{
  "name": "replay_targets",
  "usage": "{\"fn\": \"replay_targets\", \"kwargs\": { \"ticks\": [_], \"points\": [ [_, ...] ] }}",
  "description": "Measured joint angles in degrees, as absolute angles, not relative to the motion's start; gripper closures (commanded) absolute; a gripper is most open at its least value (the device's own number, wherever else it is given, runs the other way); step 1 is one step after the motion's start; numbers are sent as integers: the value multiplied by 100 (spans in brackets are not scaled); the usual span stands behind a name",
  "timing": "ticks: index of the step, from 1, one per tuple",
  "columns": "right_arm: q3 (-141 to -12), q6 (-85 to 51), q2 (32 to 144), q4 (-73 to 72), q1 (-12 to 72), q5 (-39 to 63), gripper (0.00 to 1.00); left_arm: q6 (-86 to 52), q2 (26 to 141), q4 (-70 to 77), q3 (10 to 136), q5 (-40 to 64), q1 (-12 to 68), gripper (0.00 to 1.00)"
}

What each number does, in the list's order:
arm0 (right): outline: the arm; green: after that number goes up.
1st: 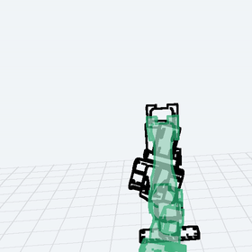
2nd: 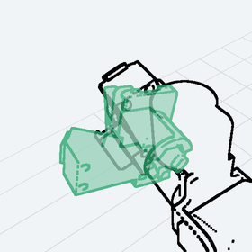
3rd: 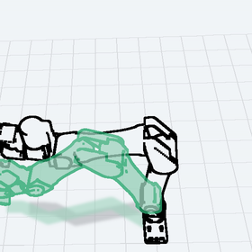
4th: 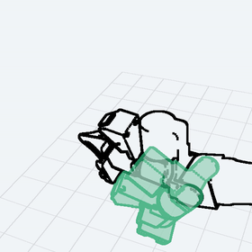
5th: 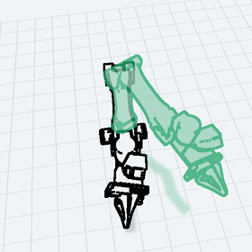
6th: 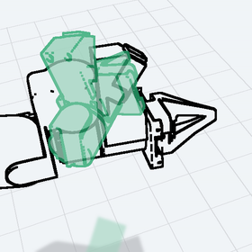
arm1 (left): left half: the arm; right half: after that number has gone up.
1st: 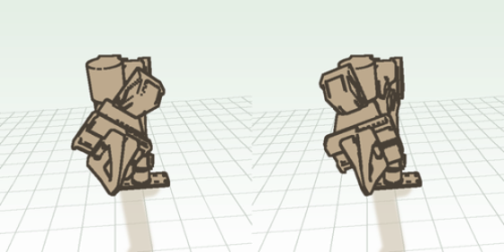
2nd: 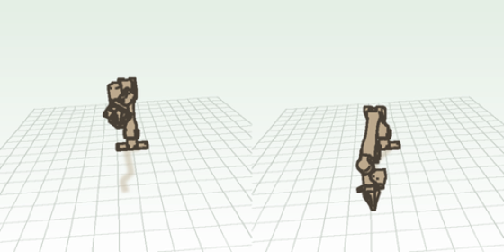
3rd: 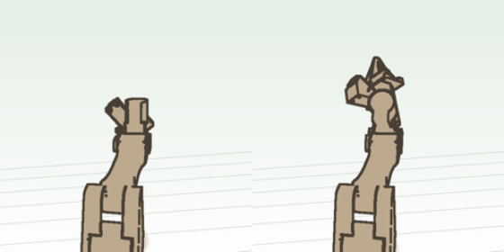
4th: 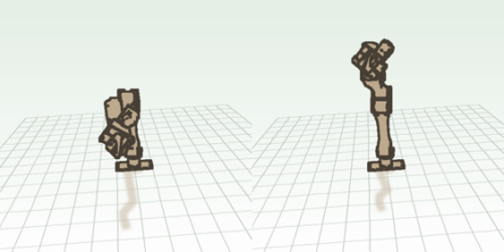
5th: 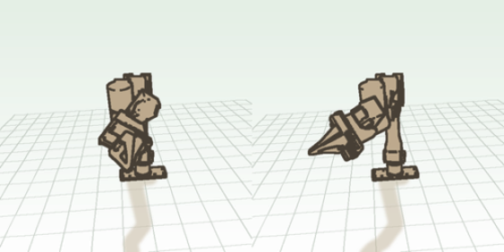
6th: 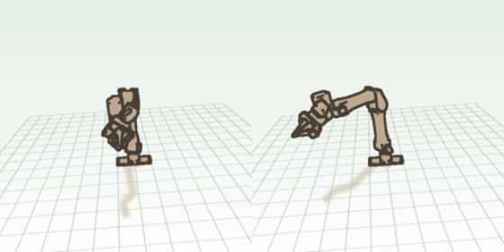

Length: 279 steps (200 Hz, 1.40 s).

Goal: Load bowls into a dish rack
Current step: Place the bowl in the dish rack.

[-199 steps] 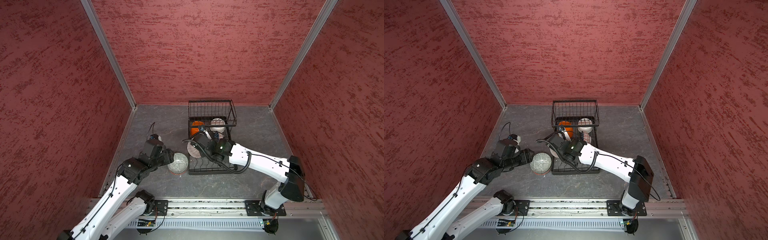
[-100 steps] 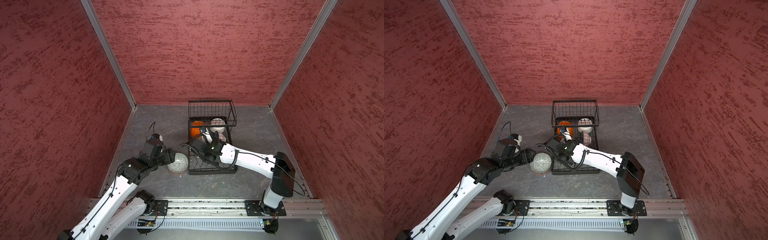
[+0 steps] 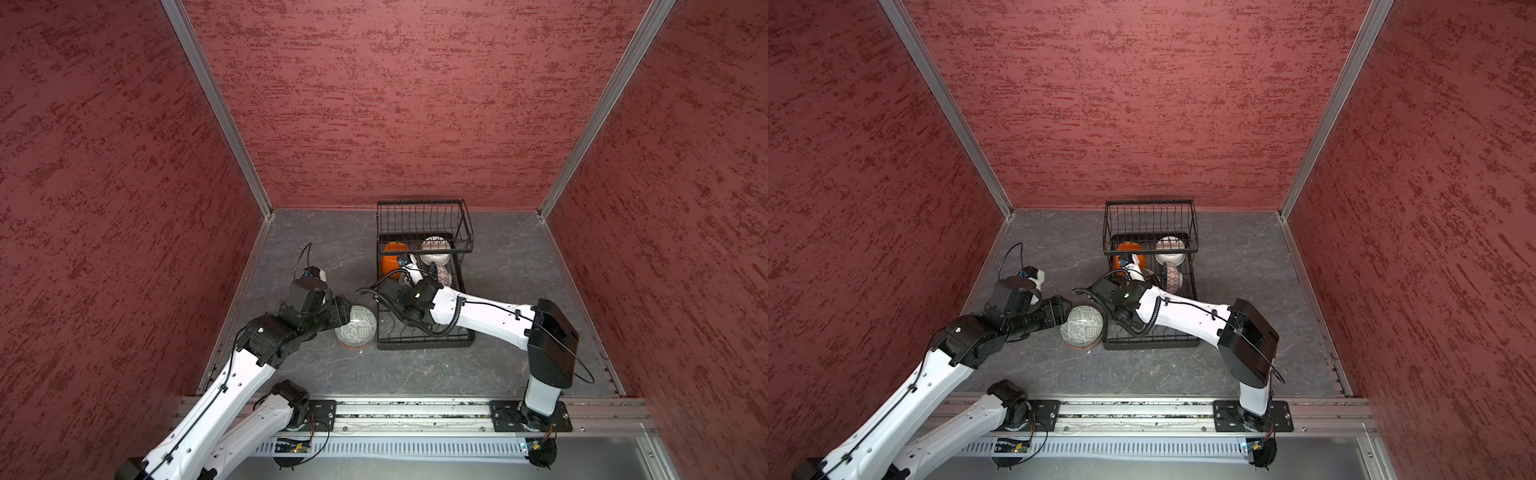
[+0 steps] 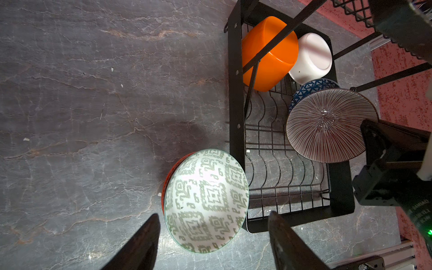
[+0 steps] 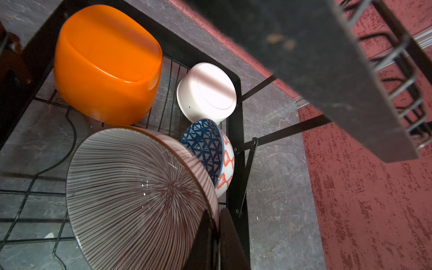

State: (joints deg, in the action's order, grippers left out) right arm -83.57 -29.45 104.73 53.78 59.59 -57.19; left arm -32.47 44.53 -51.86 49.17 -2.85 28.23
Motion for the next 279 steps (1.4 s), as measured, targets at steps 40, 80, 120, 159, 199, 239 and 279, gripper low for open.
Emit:
{"fn": "replay_targets", "kwargs": {
  "ticks": [40, 80, 120, 159, 199, 239, 279],
  "points": [
    [-8357, -2856, 10648, 5315, 5913, -5852, 100, -3242, 4453, -5181, 4917, -285, 2823, 27],
    [-8357, -2842, 10720, 5308, 5837, -5988, 100, -3210, 4466, -5181, 4917, -285, 2823, 27],
    [-8357, -2781, 10822, 5266, 5734, -6132, 100, -3192, 4510, -5179, 4917, -285, 2823, 27],
    [-8364, -2735, 11006, 5245, 5682, -6224, 100, -3138, 4512, -5179, 4917, -285, 2812, 27],
    [-8442, -2687, 11142, 5245, 5634, -6274, 100, -3114, 4510, -5177, 4912, -285, 2790, 27],
    [-8514, -2646, 11266, 5249, 5607, -6353, 100, -3098, 4504, -5172, 4880, -285, 2768, 27],
    [-8691, -2550, 11502, 5253, 5572, -6403, 100, -3096, 4471, -5131, 4814, -281, 2727, 26]
  ]
}}
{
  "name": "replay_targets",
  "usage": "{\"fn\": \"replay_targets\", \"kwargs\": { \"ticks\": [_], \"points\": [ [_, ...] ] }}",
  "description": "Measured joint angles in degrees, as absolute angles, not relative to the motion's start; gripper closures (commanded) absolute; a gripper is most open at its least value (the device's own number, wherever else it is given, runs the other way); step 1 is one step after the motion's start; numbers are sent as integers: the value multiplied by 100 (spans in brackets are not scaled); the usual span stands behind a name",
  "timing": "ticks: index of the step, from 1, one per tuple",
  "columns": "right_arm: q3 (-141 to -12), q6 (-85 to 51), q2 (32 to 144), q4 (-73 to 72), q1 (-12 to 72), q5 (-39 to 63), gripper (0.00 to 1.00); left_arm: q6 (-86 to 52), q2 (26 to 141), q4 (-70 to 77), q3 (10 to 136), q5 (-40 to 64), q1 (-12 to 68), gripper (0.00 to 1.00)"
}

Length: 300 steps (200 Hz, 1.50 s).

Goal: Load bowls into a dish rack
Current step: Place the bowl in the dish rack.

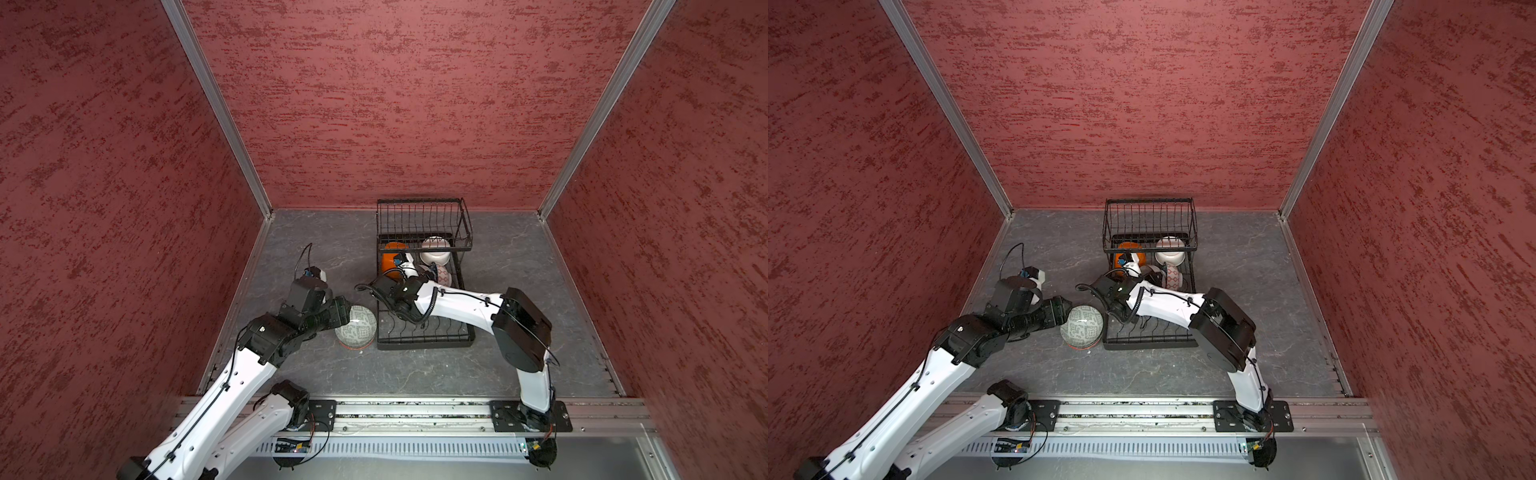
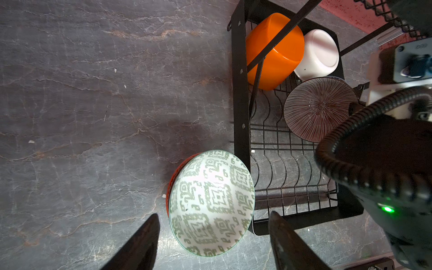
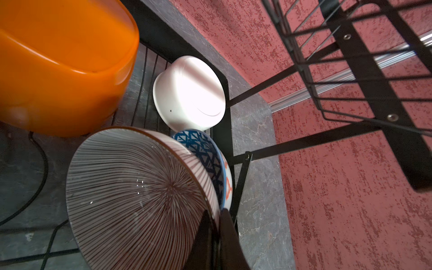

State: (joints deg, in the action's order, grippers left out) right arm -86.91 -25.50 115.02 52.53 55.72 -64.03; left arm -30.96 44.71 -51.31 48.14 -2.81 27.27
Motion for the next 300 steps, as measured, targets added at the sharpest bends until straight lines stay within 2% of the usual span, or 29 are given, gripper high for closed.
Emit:
{"fn": "replay_targets", "kwargs": {
  "ticks": [70, 150, 300],
  "points": [
    [-8895, -2735, 11651, 5642, 5568, -6497, 100, -3011, 4456, -5113, 4762, -193, 2650, 26],
    [-9601, -3887, 12274, 6779, 5472, -6692, 100, -2947, 4493, -4989, 4762, -121, 2593, 26],
    [-9725, -3750, 12451, 6445, 5312, -6659, 100, -2862, 4543, -4987, 4762, -23, 2534, 26]
  ]
}}
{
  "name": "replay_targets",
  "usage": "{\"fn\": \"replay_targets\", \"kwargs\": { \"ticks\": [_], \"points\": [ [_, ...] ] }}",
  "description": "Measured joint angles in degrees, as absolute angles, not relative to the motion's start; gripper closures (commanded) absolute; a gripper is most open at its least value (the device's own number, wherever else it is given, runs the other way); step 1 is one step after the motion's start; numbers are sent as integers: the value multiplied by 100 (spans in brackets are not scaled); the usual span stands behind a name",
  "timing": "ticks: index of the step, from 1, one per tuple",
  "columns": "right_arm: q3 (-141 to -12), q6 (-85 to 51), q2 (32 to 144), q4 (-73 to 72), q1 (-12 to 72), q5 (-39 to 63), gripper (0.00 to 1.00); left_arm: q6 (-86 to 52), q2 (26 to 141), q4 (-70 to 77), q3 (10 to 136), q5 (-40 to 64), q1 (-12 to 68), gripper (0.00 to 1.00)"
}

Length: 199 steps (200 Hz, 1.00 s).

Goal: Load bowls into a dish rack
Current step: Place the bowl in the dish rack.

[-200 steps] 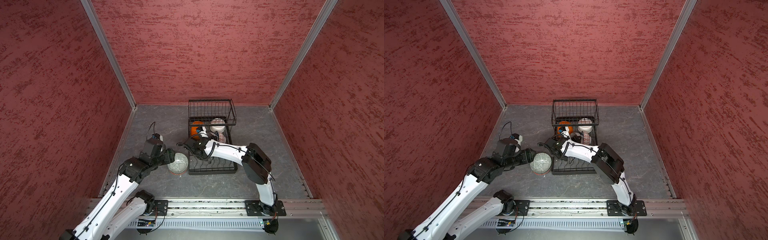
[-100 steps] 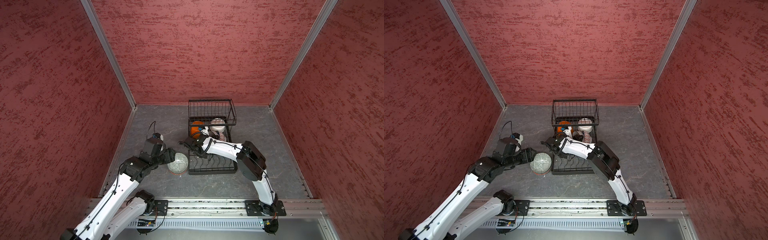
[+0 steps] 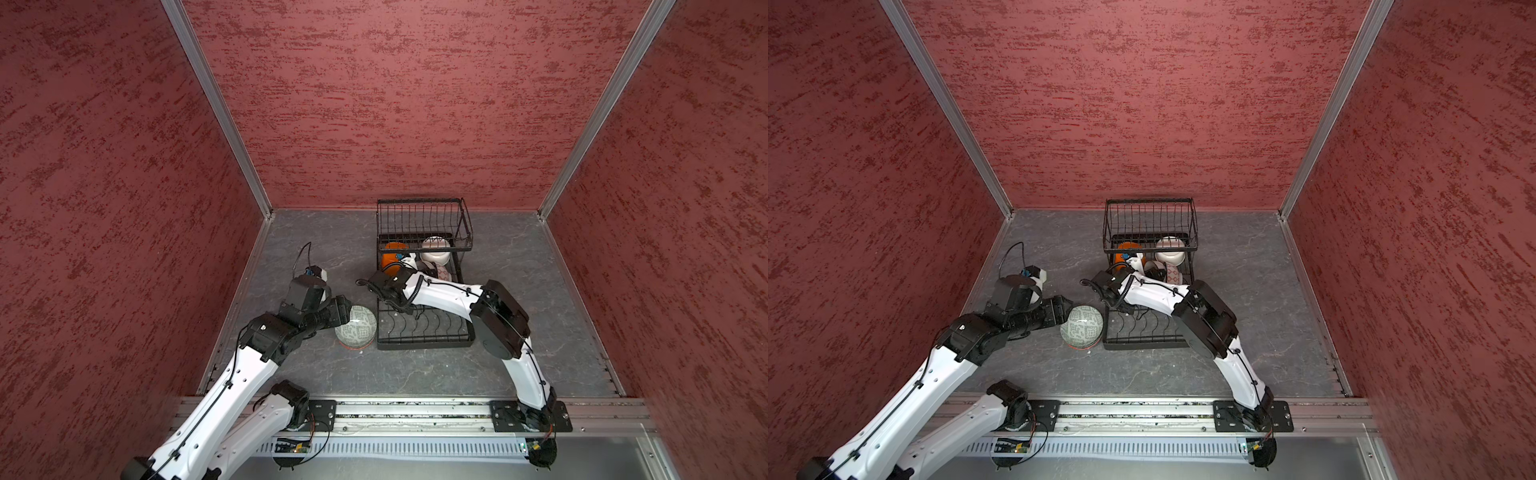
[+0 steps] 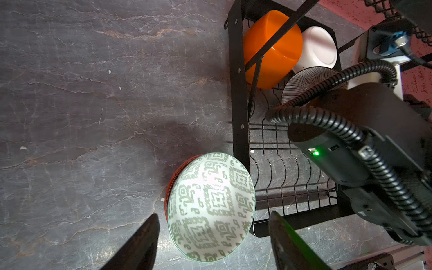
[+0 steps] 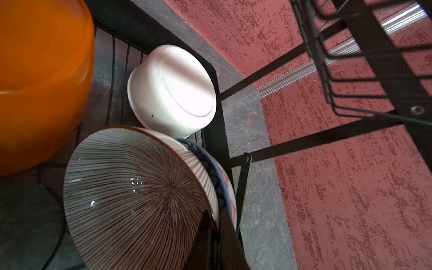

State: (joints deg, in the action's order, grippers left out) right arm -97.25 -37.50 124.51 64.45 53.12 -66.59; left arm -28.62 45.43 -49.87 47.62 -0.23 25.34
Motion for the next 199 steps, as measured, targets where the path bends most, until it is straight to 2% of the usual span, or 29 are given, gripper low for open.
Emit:
{"fn": "replay_targets", "kwargs": {
  "ticks": [91, 199],
  "points": [
    [-10031, -3898, 12637, 6678, 5299, -6643, 100, -2842, 4543, -4982, 4757, -5, 2469, 26],
    [-10674, -4794, 13067, 7815, 5395, -6624, 100, -2797, 4536, -4945, 4657, 19, 2373, 26]
  ]
}}
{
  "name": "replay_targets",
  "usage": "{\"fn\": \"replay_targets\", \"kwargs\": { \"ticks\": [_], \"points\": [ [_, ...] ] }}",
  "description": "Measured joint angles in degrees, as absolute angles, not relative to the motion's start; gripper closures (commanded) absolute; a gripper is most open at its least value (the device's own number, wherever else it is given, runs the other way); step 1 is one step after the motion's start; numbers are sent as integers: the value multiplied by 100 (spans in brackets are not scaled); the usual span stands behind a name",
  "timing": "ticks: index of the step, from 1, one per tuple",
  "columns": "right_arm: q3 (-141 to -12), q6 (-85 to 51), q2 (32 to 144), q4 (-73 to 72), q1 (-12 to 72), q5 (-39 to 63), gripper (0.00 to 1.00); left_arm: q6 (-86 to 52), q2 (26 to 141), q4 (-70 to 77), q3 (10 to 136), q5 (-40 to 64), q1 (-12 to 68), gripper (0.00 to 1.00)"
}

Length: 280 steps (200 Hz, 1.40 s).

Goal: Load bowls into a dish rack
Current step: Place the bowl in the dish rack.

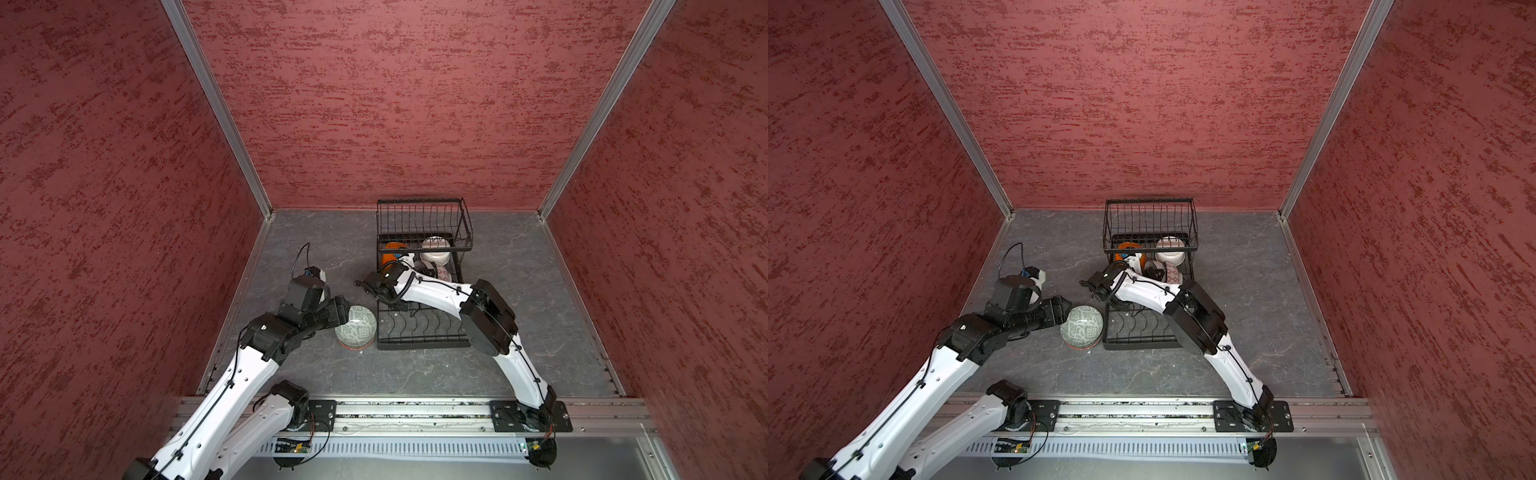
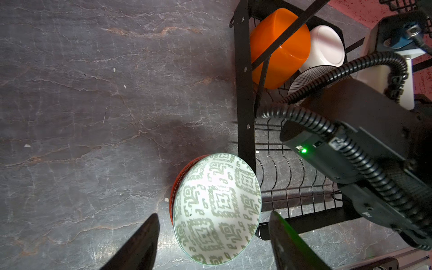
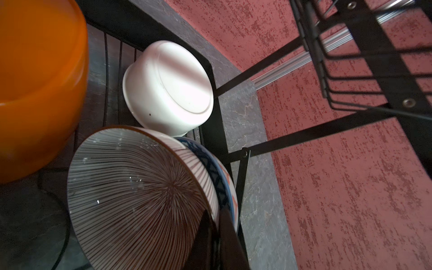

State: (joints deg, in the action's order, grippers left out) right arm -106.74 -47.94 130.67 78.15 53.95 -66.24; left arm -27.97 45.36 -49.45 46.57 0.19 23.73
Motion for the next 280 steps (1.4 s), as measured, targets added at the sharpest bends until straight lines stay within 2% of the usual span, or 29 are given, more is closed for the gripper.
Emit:
{"fn": "replay_targets", "kwargs": {
  "ticks": [124, 230, 262, 280],
  "points": [
    [-11603, -5610, 13684, 8949, 5433, -6646, 100, -2753, 4466, -4945, 4615, 113, 2322, 26],
    [-11786, -5701, 13762, 9035, 5443, -6547, 100, -2751, 4466, -4945, 4615, 123, 2303, 26],
    [-11856, -5697, 13791, 9043, 5463, -6517, 90, -2751, 4466, -4943, 4615, 130, 2290, 26],
    [-11869, -5688, 13791, 9035, 5476, -6490, 89, -2746, 4469, -4943, 4615, 132, 2279, 26]
  ]
}}
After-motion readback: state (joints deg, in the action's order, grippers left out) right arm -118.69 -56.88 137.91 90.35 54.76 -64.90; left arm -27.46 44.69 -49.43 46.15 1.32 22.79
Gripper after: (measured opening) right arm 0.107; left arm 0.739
